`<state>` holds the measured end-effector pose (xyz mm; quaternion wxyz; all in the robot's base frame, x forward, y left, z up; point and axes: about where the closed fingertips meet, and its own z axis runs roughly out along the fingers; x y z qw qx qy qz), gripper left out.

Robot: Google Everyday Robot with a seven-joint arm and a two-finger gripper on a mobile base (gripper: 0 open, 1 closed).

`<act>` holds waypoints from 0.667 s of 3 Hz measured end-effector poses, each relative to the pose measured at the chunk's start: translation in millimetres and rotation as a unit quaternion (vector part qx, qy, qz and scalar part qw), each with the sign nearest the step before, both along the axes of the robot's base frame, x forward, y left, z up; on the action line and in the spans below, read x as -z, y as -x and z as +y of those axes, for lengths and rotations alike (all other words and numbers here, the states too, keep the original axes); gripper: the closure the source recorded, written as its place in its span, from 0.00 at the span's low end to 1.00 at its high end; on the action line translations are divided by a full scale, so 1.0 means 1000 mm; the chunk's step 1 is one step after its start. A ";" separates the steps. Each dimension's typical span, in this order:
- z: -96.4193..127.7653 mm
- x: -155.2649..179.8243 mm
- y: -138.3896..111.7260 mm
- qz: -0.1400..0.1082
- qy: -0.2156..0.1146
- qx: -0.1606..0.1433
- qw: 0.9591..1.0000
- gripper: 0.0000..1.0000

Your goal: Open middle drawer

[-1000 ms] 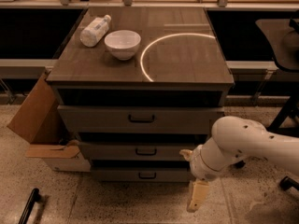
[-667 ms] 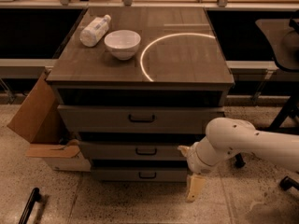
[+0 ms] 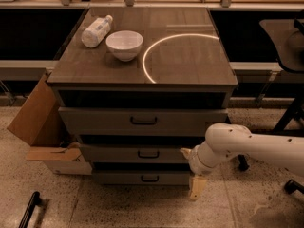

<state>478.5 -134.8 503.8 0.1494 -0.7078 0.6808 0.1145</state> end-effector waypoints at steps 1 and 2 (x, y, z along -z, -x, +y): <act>-0.007 0.014 -0.018 -0.016 0.006 -0.007 1.000 0.00; -0.015 0.034 -0.042 -0.033 0.012 -0.010 0.999 0.00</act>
Offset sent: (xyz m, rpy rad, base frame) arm 0.0786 -0.0276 -0.0591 -0.0380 -0.1150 0.0234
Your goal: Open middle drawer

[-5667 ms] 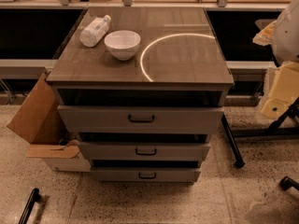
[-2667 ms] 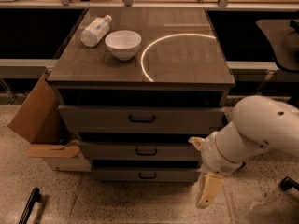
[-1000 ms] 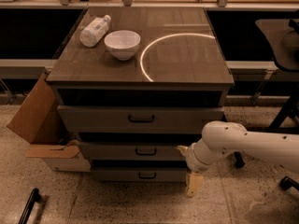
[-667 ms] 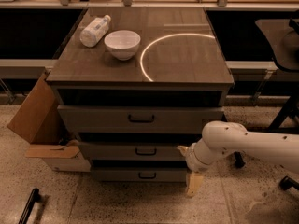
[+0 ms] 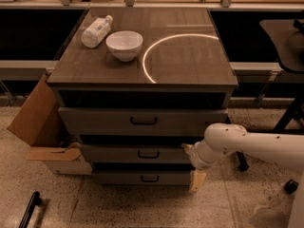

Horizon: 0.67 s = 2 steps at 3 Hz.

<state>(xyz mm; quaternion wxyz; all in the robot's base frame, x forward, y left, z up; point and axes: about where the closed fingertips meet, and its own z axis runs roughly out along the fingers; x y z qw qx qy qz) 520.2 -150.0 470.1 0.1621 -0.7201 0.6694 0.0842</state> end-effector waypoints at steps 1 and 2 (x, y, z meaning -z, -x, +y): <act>-0.005 0.019 -0.020 -0.011 0.016 0.004 1.000 0.00; -0.010 0.032 -0.038 -0.023 0.025 0.016 0.999 0.00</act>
Offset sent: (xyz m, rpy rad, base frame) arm 0.0612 -0.0174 -0.0444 -0.0723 -0.0826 -0.0645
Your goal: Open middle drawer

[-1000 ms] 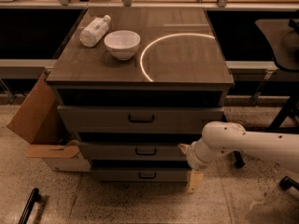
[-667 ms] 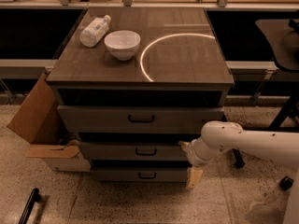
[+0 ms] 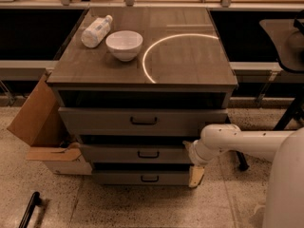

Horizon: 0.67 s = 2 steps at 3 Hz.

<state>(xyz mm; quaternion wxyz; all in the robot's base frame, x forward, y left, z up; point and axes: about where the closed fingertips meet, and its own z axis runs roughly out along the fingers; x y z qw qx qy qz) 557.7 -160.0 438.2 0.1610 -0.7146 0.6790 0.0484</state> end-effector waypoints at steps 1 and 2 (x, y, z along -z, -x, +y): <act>-0.002 0.010 -0.017 -0.012 0.000 0.010 1.000 0.00; 0.003 0.025 -0.031 -0.012 0.002 0.010 1.000 0.02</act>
Offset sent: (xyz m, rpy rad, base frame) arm 0.0504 0.0029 -0.0332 -0.0074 -0.0358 -0.0335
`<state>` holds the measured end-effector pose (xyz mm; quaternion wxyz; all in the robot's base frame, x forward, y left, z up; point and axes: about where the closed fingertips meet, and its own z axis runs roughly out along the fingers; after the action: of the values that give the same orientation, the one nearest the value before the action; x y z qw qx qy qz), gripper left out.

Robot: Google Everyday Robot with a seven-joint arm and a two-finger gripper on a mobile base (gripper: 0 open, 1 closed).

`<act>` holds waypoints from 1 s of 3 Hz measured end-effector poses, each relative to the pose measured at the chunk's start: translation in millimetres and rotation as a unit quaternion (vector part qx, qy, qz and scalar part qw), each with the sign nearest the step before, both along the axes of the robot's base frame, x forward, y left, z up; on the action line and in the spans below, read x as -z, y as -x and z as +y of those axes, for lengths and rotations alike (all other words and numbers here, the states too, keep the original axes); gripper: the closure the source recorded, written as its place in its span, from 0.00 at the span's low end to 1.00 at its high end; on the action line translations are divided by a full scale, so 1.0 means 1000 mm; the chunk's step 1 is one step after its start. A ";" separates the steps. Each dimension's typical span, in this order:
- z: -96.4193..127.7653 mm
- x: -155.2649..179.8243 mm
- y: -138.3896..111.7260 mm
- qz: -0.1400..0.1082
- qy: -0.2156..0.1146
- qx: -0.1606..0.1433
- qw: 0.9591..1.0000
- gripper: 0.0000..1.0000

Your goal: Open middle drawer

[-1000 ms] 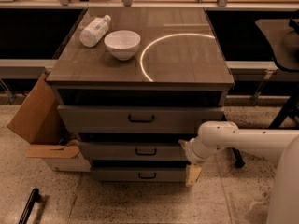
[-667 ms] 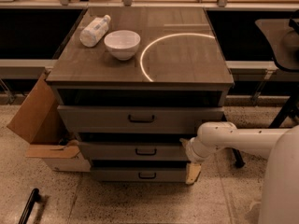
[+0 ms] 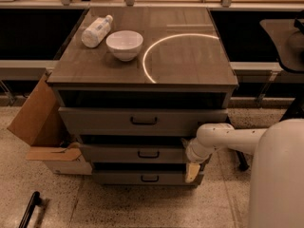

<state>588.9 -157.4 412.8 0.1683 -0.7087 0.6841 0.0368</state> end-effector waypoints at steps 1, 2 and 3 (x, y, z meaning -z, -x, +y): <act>0.004 0.008 0.002 0.005 0.001 -0.007 1.000 0.25; 0.004 0.004 0.027 0.010 -0.006 -0.017 1.000 0.48; -0.001 -0.008 0.061 0.012 -0.019 -0.019 1.000 0.72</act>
Offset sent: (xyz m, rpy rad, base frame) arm -0.0645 0.0011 0.0024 0.0253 0.0397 0.0604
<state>528.2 -158.3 420.5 0.1731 -0.7178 0.6716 0.0614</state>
